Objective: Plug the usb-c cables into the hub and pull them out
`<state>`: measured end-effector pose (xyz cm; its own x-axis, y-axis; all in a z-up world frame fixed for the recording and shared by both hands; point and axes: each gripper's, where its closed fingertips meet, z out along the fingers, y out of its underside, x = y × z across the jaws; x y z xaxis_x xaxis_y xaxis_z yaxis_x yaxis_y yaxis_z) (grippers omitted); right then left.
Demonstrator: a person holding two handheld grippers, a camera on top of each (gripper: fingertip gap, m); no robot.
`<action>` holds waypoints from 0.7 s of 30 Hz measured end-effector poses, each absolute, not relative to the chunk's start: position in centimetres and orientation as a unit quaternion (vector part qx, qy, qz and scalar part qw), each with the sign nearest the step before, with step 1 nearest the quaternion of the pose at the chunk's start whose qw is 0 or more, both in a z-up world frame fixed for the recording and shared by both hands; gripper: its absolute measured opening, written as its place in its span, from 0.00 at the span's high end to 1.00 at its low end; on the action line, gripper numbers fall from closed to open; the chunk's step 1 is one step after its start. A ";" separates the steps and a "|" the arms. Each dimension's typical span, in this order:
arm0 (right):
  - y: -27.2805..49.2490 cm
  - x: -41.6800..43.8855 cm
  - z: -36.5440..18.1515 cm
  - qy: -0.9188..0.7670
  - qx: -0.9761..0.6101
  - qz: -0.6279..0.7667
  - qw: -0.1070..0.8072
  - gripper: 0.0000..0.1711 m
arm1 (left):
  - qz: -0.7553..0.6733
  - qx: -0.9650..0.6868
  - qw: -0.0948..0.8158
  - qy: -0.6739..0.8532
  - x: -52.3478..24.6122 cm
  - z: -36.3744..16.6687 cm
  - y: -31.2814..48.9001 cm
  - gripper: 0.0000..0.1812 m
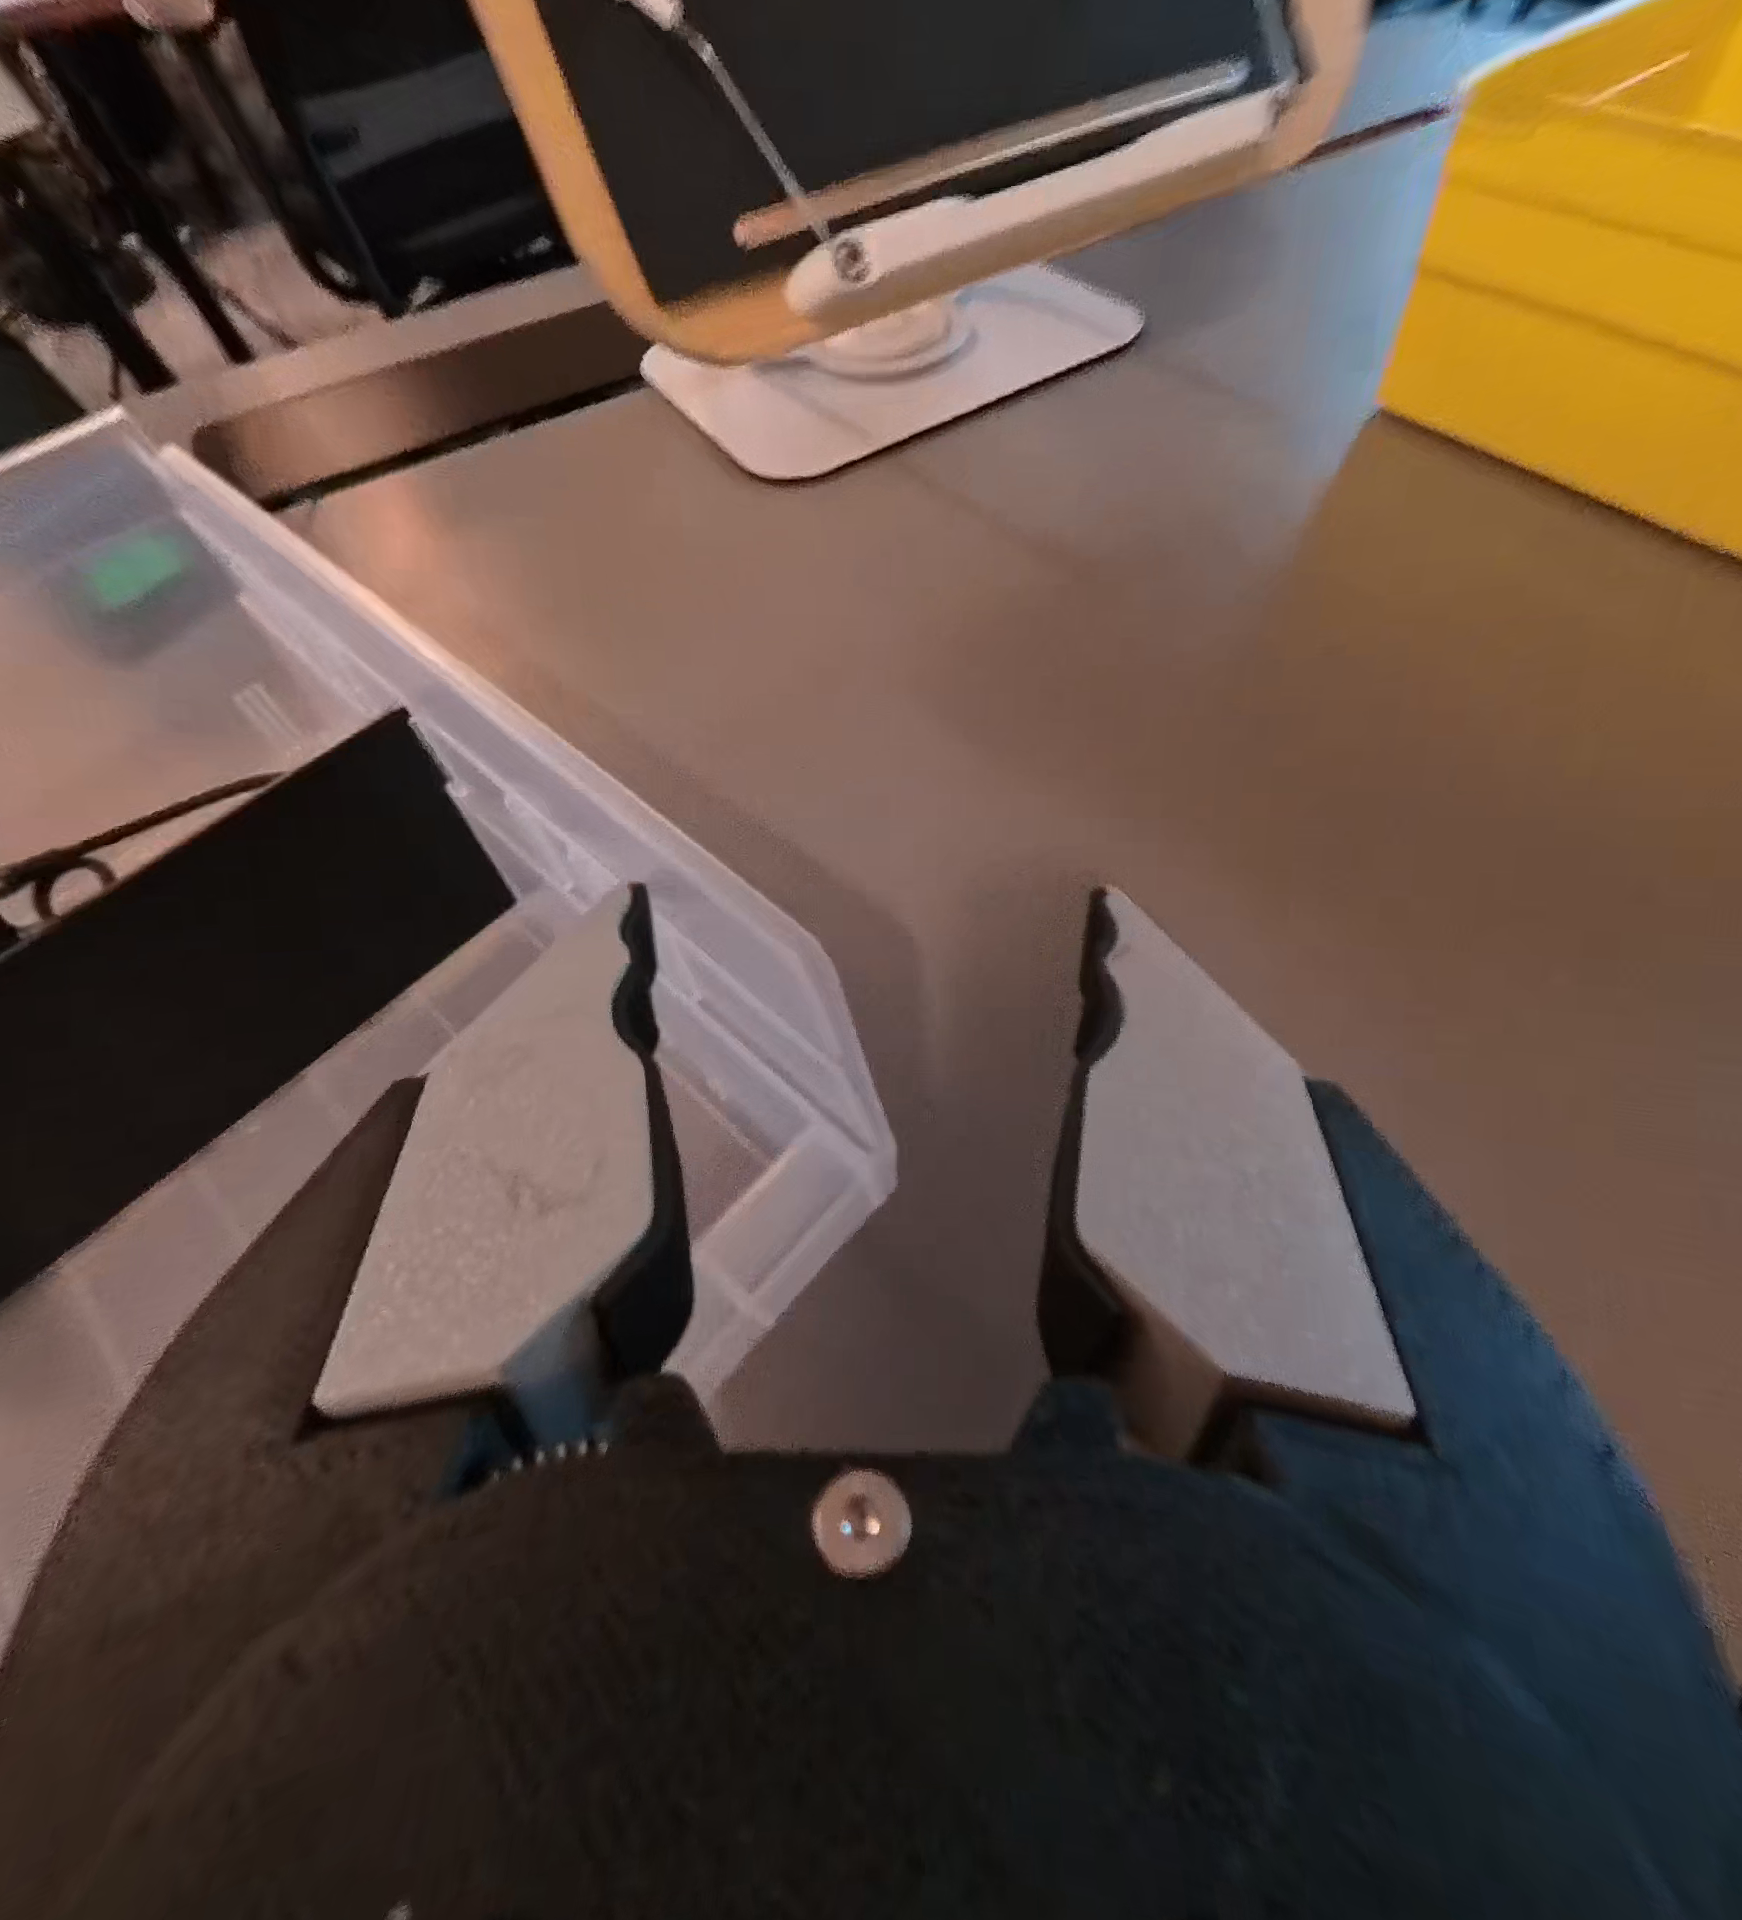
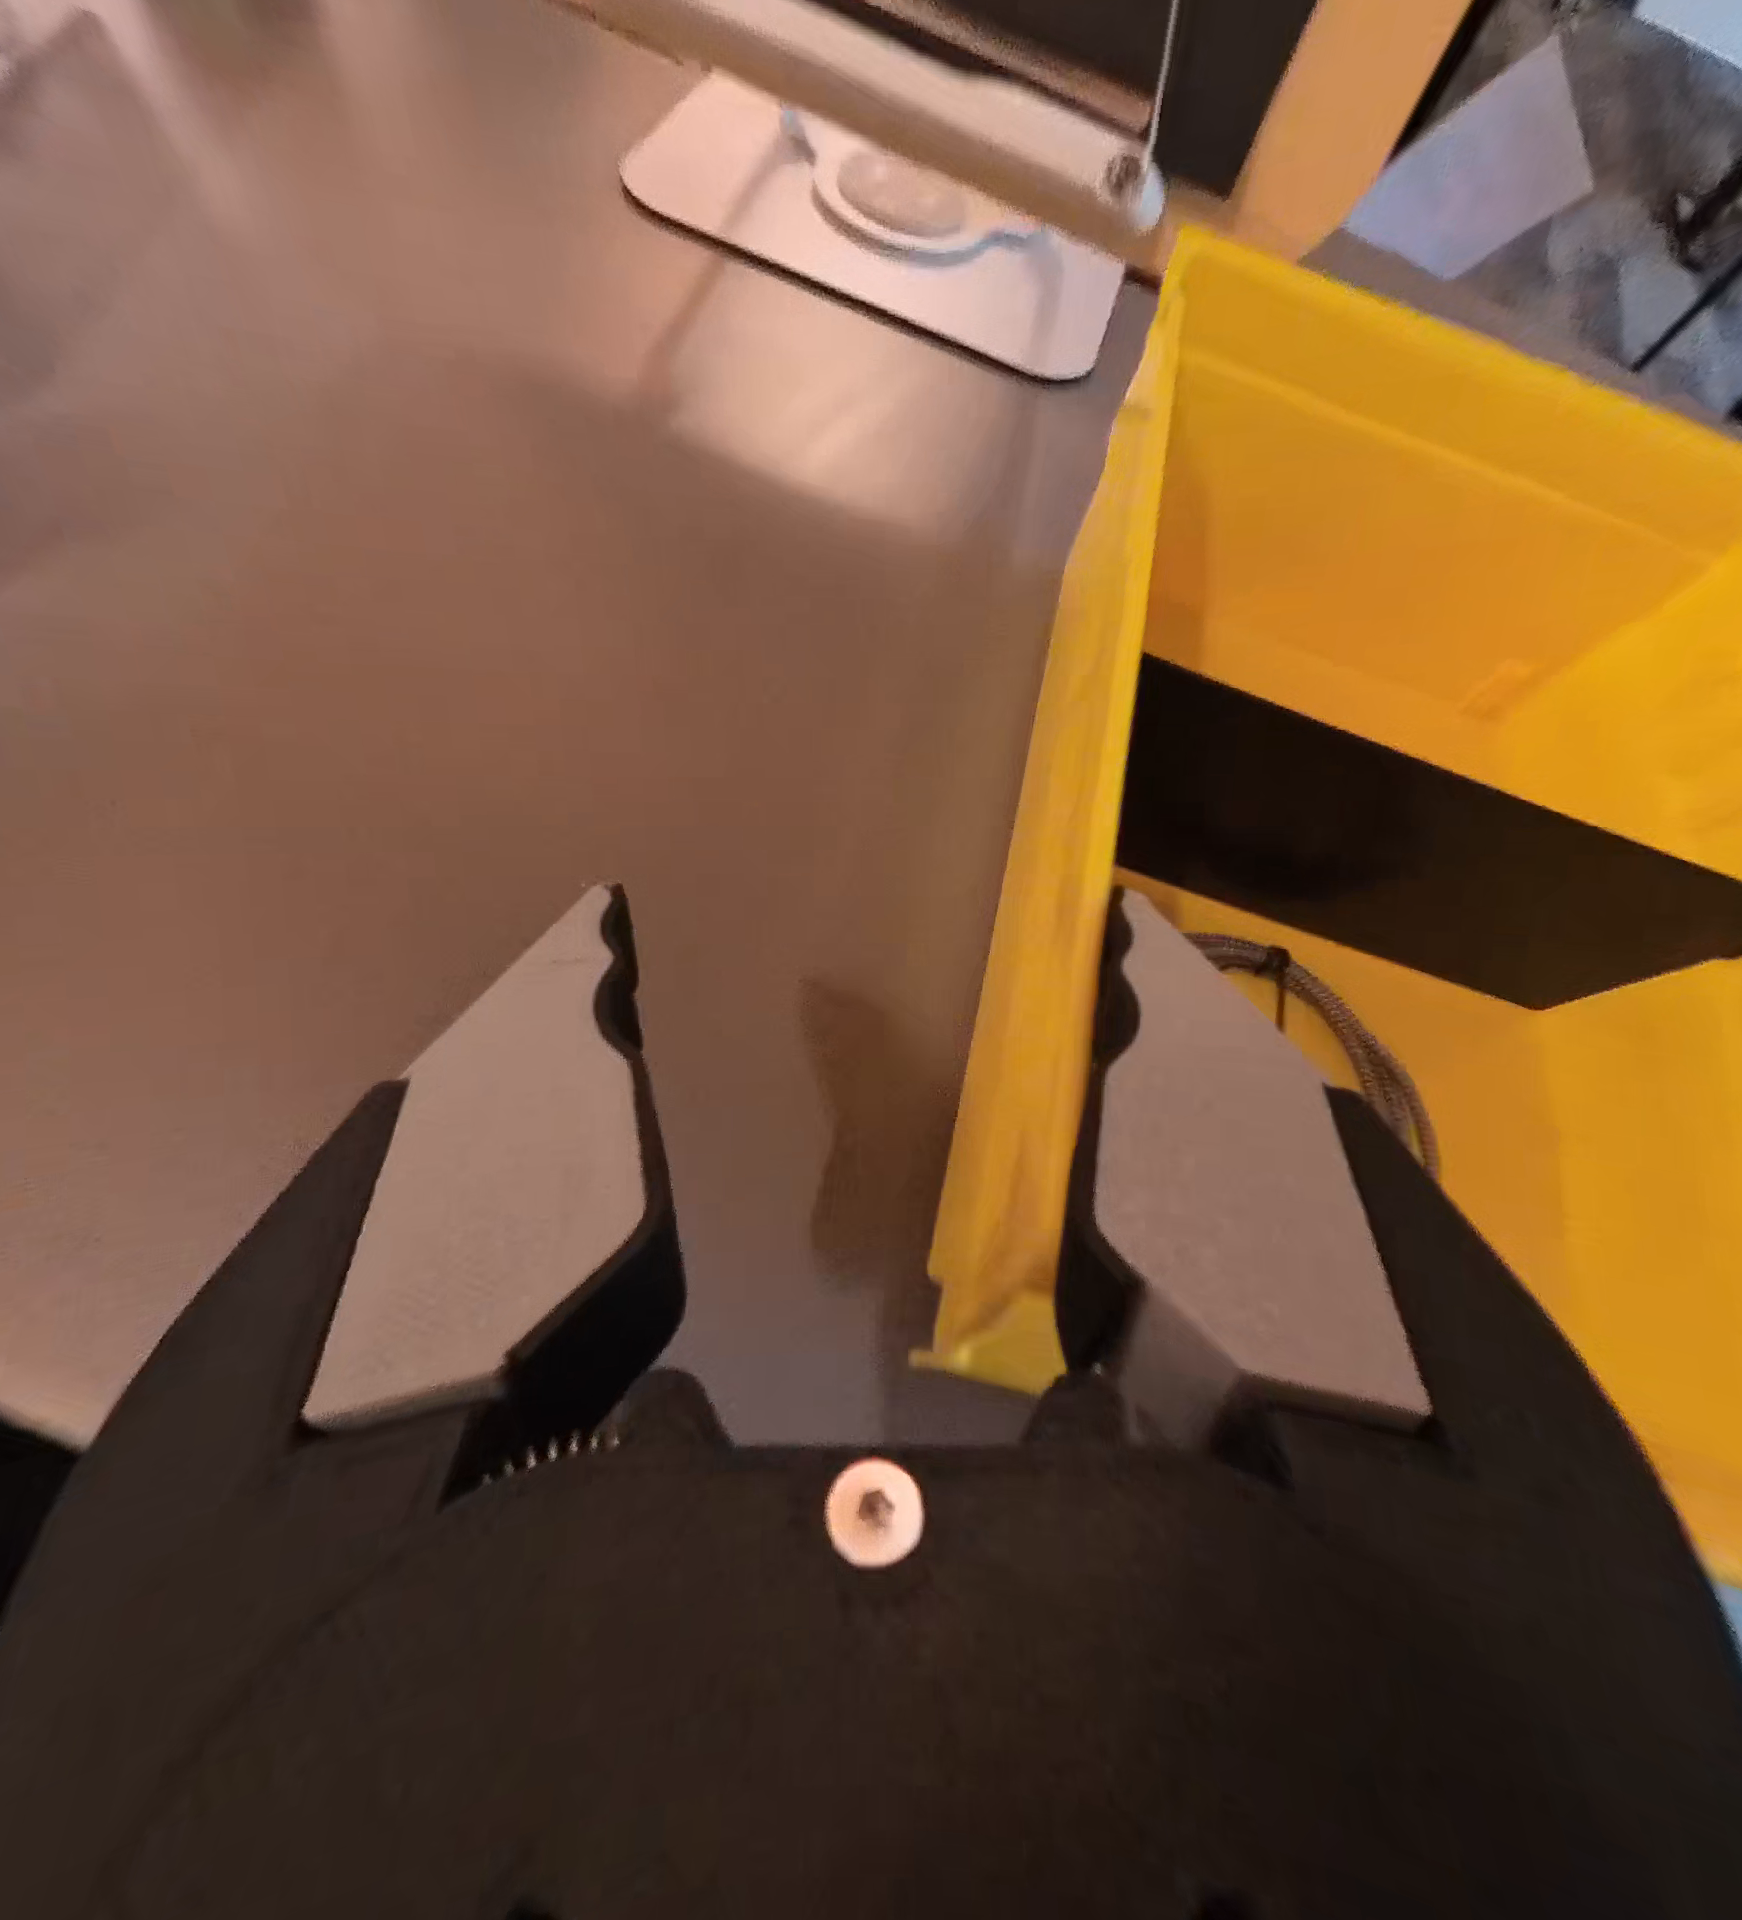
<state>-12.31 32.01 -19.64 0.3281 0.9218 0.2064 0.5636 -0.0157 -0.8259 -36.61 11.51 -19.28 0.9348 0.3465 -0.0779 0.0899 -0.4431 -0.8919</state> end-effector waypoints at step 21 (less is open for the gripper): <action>40.6 -6.1 -21.0 -0.485 -0.691 0.091 0.528 0.93 | 0.285 -0.790 0.495 -0.225 -40.9 -19.5 -2.7 0.99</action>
